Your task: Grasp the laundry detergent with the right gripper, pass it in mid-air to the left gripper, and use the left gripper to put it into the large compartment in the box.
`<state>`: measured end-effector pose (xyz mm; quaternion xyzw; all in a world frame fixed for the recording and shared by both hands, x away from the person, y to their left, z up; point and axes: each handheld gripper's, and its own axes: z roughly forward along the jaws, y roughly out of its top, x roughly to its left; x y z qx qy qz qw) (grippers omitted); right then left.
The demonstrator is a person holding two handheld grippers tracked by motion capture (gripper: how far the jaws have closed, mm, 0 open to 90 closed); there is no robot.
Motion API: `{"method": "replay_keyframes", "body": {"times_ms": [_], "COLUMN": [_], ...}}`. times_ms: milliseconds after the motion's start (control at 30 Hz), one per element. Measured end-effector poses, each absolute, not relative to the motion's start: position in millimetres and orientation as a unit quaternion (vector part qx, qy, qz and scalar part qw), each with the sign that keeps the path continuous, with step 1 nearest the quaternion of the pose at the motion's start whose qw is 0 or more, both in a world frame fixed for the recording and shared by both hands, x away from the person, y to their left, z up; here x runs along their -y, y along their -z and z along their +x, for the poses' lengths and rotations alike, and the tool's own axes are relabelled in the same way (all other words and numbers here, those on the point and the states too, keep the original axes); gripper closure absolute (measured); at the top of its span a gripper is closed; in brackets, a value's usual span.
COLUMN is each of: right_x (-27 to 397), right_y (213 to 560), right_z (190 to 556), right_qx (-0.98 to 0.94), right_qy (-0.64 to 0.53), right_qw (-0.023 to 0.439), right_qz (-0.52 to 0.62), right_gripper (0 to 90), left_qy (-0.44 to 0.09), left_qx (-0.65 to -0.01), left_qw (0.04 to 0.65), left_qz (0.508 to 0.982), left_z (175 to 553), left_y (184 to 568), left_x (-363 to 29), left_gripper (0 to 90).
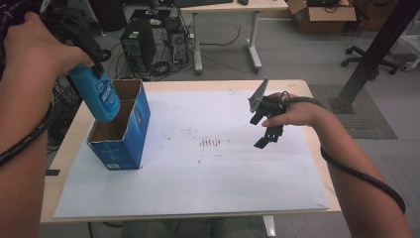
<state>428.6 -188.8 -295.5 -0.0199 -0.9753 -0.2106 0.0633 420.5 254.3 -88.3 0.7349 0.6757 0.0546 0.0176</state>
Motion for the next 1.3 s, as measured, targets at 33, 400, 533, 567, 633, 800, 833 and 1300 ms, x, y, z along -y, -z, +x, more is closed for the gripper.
{"method": "replay_keyframes", "body": {"times_ms": [33,400,533,567,633,800,833,1300], "right_x": [188.1,186.1,187.1,187.4,187.9,189.3,189.5,189.4], "right_y": [295.5,295.3,294.1,293.9,293.9,294.8,295.2,299.5], "right_z": [428.5,429.1,428.4,428.1,427.7,426.8,426.8,426.9], "right_qx": [0.975,0.976,0.976,0.976,0.976,0.975,0.975,0.974], "right_qy": [0.211,0.206,0.206,0.205,0.207,0.211,0.212,0.213], "right_qw": [0.064,0.070,0.071,0.070,0.068,0.068,0.067,0.072], "right_qz": [-0.019,-0.019,-0.021,-0.020,-0.017,-0.018,-0.017,-0.020], "right_gripper": [3.1,3.0,3.0,3.0,3.0,3.0,3.0,3.0], "left_qy": [-0.054,-0.050,-0.045,-0.042,-0.040,-0.038,-0.037,-0.033], "left_qx": [-0.676,-0.674,-0.674,-0.674,-0.674,-0.673,-0.672,-0.666], "left_qw": [0.017,0.014,0.013,0.012,0.013,0.007,0.005,-0.004], "left_qz": [0.734,0.736,0.738,0.737,0.737,0.739,0.739,0.745], "left_z": [420.7,423.9,426.9,427.8,429.2,431.8,432.4,437.3], "left_y": [89.9,115.7,127.5,130.5,136.9,153.1,156.1,197.8], "left_x": [-254.9,-257.4,-258.9,-259.8,-261.1,-262.2,-262.3,-262.6], "left_gripper": [37.8,37.8,37.8,37.8,37.8,37.8,37.8,37.7]}}
